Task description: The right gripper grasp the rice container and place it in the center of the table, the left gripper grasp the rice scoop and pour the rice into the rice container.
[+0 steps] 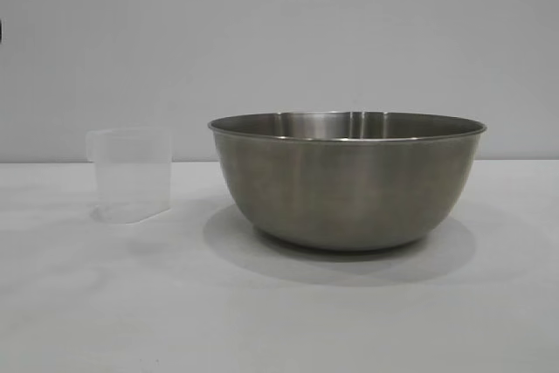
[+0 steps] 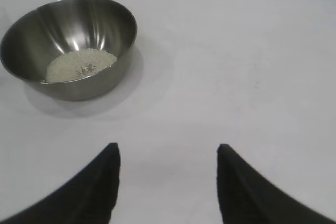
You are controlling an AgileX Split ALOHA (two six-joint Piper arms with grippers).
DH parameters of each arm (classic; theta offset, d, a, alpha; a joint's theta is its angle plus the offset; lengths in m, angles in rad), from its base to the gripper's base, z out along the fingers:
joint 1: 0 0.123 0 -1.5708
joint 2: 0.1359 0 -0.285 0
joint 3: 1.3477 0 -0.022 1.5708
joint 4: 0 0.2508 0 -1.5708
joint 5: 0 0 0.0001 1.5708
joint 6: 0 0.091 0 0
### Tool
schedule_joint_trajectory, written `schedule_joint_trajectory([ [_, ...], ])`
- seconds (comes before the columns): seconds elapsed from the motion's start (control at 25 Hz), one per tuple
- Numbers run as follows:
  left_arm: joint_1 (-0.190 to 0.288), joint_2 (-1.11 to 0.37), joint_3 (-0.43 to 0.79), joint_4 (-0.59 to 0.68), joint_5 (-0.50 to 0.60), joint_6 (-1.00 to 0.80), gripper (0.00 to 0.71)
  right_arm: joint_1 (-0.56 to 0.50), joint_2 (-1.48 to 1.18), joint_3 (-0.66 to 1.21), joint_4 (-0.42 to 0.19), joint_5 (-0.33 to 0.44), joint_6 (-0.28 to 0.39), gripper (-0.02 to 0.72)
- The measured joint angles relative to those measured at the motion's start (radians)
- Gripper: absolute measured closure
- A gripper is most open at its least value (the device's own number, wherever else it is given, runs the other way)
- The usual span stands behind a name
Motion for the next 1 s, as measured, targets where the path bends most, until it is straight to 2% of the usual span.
schedule_joint_trajectory([
  [0.12,0.0,-0.153,-0.009,0.046,0.171,0.006,0.621,0.0,0.0,0.0,0.01,0.0,0.0,0.304],
  [0.32,0.0,-0.395,-0.009,0.069,0.322,0.008,0.621,0.0,0.0,0.0,0.014,0.0,0.0,0.304],
  [0.48,0.0,-0.593,-0.009,0.107,0.554,-0.028,0.621,0.0,0.0,0.0,0.014,0.0,0.0,0.304],
  [0.72,0.0,-0.883,-0.009,0.333,0.842,-0.305,0.621,0.0,0.0,0.0,0.014,0.0,0.0,0.304],
  [0.84,0.0,-1.006,-0.009,0.494,0.94,-0.456,0.621,0.0,0.0,0.0,0.014,0.0,0.0,0.304],
  [1.0,0.0,-1.093,-0.009,0.6,1.007,-0.615,0.621,0.0,0.0,0.0,0.014,0.0,0.0,0.304],
])
